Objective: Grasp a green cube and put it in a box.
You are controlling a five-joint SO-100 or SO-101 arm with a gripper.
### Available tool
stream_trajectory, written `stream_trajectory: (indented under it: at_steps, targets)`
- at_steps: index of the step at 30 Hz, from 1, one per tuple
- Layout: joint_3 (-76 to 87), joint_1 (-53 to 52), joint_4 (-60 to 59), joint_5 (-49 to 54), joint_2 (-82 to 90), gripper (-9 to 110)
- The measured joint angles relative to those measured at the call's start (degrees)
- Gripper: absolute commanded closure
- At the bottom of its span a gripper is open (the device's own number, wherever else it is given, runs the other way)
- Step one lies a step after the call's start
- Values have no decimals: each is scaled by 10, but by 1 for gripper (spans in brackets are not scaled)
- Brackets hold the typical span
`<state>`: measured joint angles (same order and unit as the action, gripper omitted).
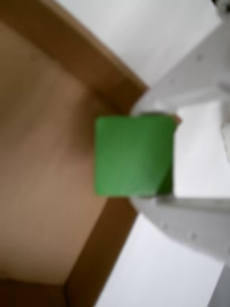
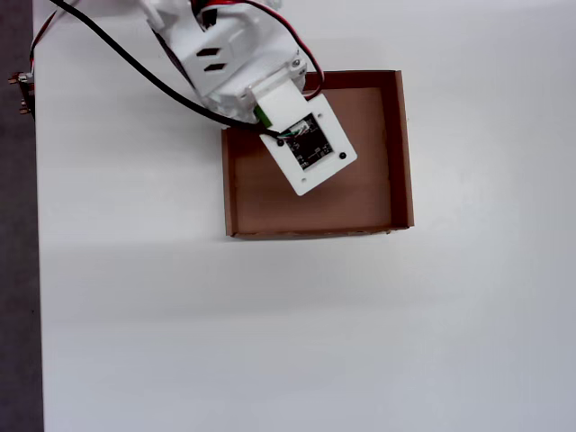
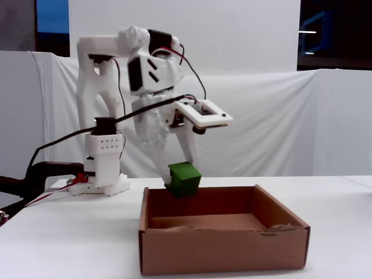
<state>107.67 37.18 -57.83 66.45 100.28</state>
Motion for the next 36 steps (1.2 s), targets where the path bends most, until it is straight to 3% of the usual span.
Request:
stream_trajectory:
  at_steps: [36]
  targets:
    - [129, 23, 159, 0, -36, 87]
